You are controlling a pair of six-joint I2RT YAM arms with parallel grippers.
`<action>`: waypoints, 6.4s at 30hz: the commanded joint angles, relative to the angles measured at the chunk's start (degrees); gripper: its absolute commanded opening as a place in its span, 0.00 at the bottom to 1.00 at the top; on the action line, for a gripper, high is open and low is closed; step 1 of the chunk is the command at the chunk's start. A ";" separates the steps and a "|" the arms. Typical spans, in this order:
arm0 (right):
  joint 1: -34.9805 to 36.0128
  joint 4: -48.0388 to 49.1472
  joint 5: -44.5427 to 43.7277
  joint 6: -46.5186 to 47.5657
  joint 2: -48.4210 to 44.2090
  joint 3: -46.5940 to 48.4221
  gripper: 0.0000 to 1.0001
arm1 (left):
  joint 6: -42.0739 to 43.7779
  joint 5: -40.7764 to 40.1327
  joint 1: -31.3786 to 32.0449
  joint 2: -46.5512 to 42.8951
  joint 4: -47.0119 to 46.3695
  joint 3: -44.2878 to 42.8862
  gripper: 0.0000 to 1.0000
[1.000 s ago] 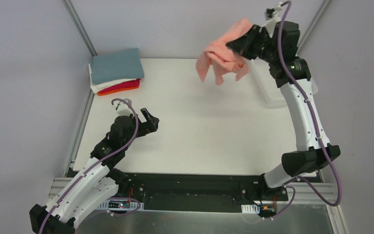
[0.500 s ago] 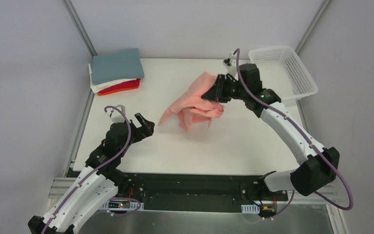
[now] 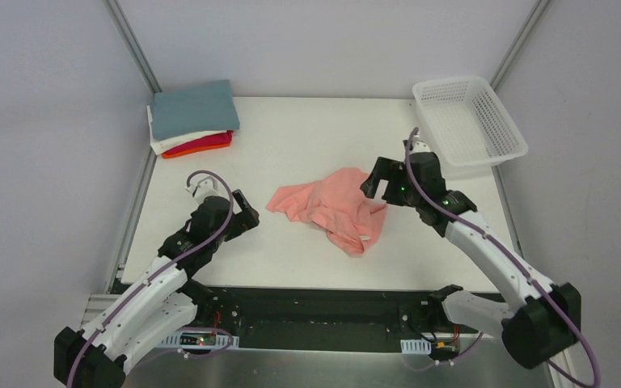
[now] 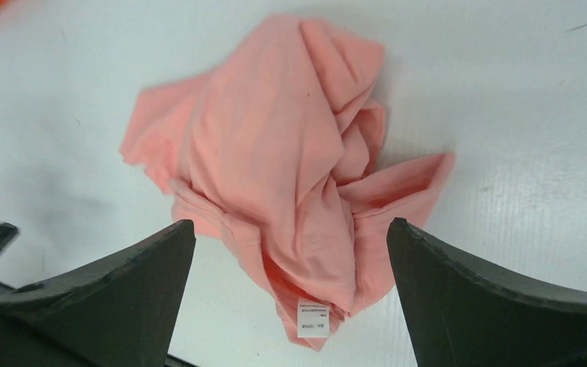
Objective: Fold and stack the t-shirts
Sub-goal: Move the tshirt to the center of the board, then flatten out the tshirt
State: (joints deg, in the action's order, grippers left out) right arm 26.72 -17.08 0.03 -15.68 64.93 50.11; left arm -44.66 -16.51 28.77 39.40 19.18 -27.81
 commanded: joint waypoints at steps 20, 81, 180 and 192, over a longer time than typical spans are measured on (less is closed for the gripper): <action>-4.99 0.51 -12.60 -13.84 -4.19 -11.25 0.99 | -0.50 21.18 -4.82 47.30 -18.91 -16.99 0.86; -10.28 -4.25 -23.65 12.92 -20.93 37.37 0.00 | 31.23 -10.34 -5.48 1.14 -6.47 -52.26 0.00; -7.12 -4.96 4.25 -6.37 38.71 15.79 0.99 | -0.87 8.97 -9.01 54.85 -1.07 -24.14 0.99; 19.83 -1.57 15.27 -19.82 20.64 -9.34 0.99 | 9.38 15.89 -12.61 83.64 1.86 -63.94 0.99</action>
State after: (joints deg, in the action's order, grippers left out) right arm 35.48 -15.44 7.64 -29.65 83.94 44.34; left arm -40.66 -3.55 16.01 114.69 20.01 -81.47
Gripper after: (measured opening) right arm 0.993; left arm 0.990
